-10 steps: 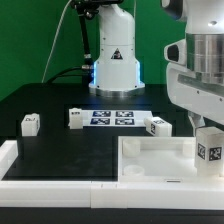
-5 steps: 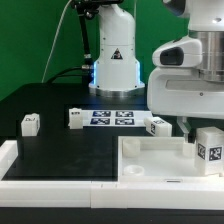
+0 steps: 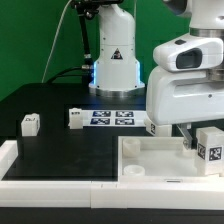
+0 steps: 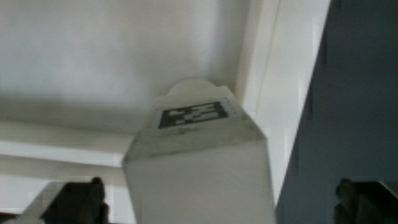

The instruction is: Assemble one leg

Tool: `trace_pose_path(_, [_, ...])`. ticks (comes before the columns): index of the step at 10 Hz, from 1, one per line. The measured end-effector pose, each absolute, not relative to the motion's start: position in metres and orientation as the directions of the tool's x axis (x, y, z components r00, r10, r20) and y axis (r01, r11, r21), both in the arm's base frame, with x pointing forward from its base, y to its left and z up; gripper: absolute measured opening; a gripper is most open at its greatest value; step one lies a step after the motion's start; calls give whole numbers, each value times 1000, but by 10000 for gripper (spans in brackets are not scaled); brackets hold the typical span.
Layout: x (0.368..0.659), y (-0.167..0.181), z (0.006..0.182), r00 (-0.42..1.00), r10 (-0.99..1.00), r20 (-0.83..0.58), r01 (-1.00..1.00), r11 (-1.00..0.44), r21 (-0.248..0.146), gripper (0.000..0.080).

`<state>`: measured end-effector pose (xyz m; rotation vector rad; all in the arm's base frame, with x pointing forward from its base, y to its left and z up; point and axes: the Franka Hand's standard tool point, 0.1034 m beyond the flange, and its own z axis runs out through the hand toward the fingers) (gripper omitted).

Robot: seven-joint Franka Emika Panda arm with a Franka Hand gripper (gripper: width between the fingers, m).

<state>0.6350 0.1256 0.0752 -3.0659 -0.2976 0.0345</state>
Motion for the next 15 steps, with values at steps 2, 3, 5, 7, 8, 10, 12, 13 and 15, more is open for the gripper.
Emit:
trace_pose_path(2, [635, 125, 75, 972, 236, -14, 235, -970, -63, 649])
trace_pose_path(3, [635, 125, 75, 972, 236, -14, 235, -970, -63, 522])
trace_pose_path(5, [635, 124, 75, 972, 236, -14, 235, -970, -61, 291])
trace_pose_path(7, [636, 123, 75, 972, 235, -14, 234, -970, -61, 291])
trace_pose_path(8, [636, 123, 75, 972, 234, -14, 233, -971, -61, 291])
trace_pose_path(10, [635, 122, 77, 996, 91, -16, 90, -994, -62, 291])
trace_pose_path(12, [634, 119, 77, 977, -212, -37, -214, -975, -59, 291])
trace_pose_path(13, [634, 118, 77, 938, -342, -47, -345, -937, -57, 291])
trace_pose_path(15, [633, 116, 76, 801, -596, -66, -599, -800, -47, 291])
